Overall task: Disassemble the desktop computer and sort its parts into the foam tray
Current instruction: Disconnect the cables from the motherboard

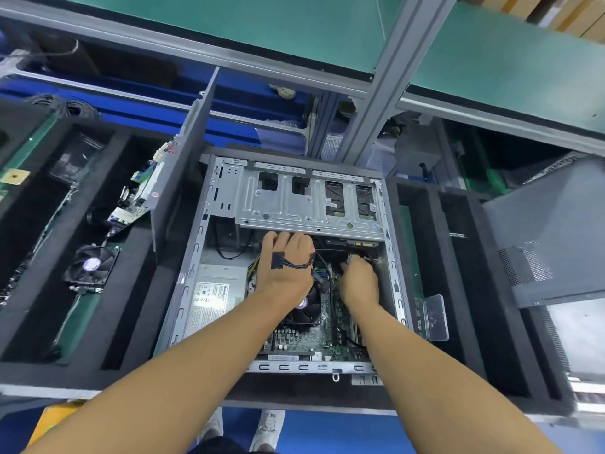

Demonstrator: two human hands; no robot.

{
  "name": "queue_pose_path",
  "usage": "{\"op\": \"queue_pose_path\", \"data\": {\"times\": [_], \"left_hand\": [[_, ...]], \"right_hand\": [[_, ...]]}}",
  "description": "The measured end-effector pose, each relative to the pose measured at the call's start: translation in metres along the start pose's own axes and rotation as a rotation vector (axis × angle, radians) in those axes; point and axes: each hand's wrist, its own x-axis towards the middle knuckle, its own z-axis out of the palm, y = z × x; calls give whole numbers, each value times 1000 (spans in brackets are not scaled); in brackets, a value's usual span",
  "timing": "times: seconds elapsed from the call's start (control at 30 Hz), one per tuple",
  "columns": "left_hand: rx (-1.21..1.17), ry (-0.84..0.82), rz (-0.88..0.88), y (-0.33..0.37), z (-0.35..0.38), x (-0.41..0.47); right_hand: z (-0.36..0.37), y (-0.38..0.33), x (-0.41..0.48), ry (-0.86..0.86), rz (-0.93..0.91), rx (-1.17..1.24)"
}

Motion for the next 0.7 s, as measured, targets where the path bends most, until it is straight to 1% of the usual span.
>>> {"op": "queue_pose_path", "data": {"times": [0.1, 0.2, 0.27, 0.43, 0.6, 0.7], "left_hand": [[25, 13, 18, -2, 2, -2], [22, 47, 4, 0, 4, -3], [25, 44, 3, 2, 6, -1], [11, -12, -6, 3, 8, 0], [13, -19, 6, 2, 8, 1], [7, 47, 11, 2, 10, -1]], "right_hand": [[2, 1, 0, 15, 78, 81], [2, 3, 0, 18, 86, 146], [0, 2, -1, 24, 76, 114], [-1, 1, 0, -14, 68, -67], [3, 0, 0, 26, 77, -59], [5, 0, 0, 32, 90, -43]]}}
